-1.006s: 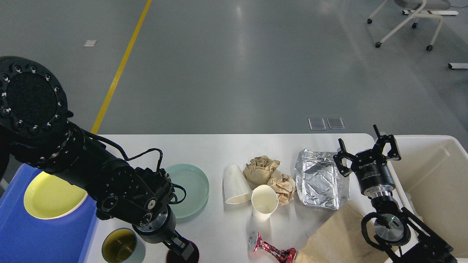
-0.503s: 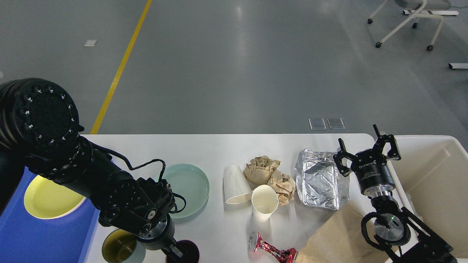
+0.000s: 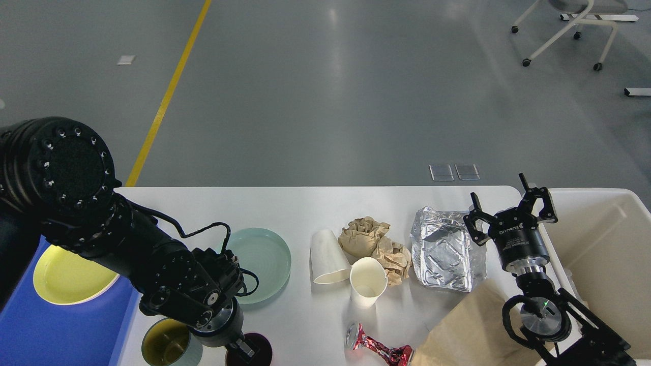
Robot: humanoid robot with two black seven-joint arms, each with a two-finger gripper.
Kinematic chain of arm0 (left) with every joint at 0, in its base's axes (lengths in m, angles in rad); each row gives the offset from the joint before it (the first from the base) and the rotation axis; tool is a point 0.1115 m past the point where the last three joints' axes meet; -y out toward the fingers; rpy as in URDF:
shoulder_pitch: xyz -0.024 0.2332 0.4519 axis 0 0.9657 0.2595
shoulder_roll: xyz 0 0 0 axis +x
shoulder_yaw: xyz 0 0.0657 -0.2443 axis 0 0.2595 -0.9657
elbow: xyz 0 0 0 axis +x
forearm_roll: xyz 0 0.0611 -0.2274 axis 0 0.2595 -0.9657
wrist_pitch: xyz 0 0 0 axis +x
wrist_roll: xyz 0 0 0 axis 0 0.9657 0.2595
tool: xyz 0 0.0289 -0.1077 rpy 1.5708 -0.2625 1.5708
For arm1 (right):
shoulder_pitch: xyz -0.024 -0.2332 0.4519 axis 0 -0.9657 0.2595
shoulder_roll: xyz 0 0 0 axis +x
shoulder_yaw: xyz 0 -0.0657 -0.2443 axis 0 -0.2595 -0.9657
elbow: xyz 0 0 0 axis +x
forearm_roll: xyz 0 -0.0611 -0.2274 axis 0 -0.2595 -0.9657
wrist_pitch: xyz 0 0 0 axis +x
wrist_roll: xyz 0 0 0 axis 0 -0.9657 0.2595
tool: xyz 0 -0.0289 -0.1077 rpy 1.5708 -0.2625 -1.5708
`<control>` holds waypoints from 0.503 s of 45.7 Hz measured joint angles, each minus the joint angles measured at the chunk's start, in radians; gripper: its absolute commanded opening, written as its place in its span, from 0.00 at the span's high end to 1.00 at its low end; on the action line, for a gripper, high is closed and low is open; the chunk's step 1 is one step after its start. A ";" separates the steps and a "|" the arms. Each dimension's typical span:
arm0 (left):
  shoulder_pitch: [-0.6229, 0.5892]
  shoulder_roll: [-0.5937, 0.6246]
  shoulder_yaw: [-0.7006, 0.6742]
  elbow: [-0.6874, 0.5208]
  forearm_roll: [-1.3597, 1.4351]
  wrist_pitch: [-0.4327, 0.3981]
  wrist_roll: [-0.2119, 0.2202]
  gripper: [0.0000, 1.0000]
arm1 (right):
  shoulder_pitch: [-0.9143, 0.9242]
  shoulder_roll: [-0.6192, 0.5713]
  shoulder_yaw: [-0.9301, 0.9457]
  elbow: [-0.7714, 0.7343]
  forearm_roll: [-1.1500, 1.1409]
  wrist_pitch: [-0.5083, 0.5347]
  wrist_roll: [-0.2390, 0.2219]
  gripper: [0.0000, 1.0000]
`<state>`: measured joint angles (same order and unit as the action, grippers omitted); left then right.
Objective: Tidy desktop
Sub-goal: 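Grasp the dark pink mug with the left gripper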
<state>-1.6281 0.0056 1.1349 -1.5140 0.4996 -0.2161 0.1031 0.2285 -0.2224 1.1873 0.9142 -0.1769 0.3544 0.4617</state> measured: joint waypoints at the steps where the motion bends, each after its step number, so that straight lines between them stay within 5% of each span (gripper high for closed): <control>1: -0.001 0.001 0.000 0.000 0.001 0.000 0.000 1.00 | 0.000 0.000 0.000 0.000 0.000 0.000 0.000 0.00; 23: -0.148 0.066 0.014 -0.041 -0.026 -0.050 -0.006 1.00 | 0.000 0.000 0.000 0.000 0.000 0.000 0.000 0.00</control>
<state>-1.7760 0.0718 1.1489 -1.5552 0.4738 -0.2657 0.0973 0.2281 -0.2224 1.1873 0.9142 -0.1770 0.3544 0.4617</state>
